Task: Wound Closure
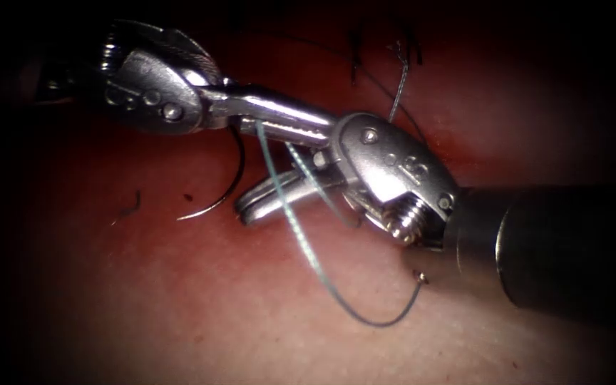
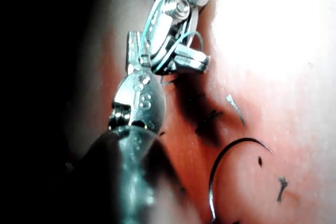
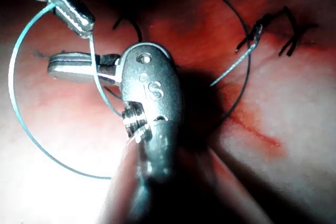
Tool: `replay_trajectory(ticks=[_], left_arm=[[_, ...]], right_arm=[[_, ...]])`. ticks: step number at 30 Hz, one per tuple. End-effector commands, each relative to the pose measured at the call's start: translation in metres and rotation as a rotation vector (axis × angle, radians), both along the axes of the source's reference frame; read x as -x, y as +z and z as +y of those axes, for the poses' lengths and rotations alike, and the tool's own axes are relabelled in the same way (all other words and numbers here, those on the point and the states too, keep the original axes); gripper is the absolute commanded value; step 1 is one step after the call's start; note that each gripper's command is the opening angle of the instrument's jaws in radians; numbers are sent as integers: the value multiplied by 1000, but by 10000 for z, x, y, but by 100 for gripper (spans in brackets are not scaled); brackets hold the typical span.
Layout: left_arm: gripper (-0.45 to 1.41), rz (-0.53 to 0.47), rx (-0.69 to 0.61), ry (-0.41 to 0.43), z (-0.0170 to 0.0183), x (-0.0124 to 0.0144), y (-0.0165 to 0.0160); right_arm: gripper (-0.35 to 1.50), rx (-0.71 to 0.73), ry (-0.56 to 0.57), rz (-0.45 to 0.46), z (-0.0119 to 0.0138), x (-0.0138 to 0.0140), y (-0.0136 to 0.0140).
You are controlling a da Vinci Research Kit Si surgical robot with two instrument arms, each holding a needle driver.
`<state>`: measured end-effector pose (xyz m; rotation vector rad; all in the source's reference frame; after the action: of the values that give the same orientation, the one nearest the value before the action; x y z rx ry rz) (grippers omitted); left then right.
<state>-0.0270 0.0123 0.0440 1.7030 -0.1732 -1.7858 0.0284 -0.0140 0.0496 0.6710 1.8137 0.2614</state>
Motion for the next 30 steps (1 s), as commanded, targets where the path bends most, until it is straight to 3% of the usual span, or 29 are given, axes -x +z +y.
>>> replay_trajectory(ticks=[1,21,30], left_arm=[[-45,-1,1,0,7,3,6],[-45,90,-14,-82,13,1,81],[-45,185,-67,-270,19,8,124]], right_arm=[[-35,-19,27,-1,1,-6,2],[-35,-91,86,-29,-4,41,-2],[-35,-155,167,-36,11,48,-1]])
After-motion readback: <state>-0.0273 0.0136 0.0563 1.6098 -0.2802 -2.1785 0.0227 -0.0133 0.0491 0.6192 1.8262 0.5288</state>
